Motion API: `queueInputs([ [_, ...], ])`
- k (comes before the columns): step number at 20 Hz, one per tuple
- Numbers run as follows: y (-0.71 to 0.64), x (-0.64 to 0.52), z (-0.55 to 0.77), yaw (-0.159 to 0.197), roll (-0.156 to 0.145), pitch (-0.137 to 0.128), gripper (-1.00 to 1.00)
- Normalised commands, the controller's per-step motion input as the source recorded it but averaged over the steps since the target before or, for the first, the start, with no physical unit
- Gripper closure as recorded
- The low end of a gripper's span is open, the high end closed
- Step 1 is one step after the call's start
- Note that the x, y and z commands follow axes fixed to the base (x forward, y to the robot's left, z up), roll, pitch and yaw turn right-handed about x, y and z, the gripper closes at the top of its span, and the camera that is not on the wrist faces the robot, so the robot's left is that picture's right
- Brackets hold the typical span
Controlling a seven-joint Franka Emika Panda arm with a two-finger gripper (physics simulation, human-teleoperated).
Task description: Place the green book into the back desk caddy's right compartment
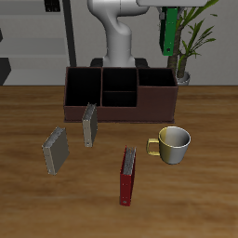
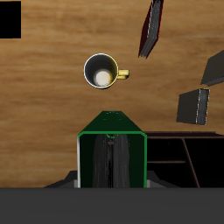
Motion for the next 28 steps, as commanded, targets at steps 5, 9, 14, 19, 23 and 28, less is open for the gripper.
queueInputs([
  [5,0.01,-0.31,-0.1,0.06,0.01,0.002,1.0],
  [9,-0.03,-0.27,-0.18,0.02,0.009,0.012,1.0],
  [14,0.01,-0.15,-0.1,-0.005,0.001,0.021,1.0],
  [19,-0.09,-0.18,-0.07,0.023,-0.012,0.012,1.0],
  [23,-0.04,-0.08,-0.2,0.013,-0.005,0.049,1.0],
  [28,0.04,-0.05,-0.01,0.016,0.004,-0.002,1.0],
])
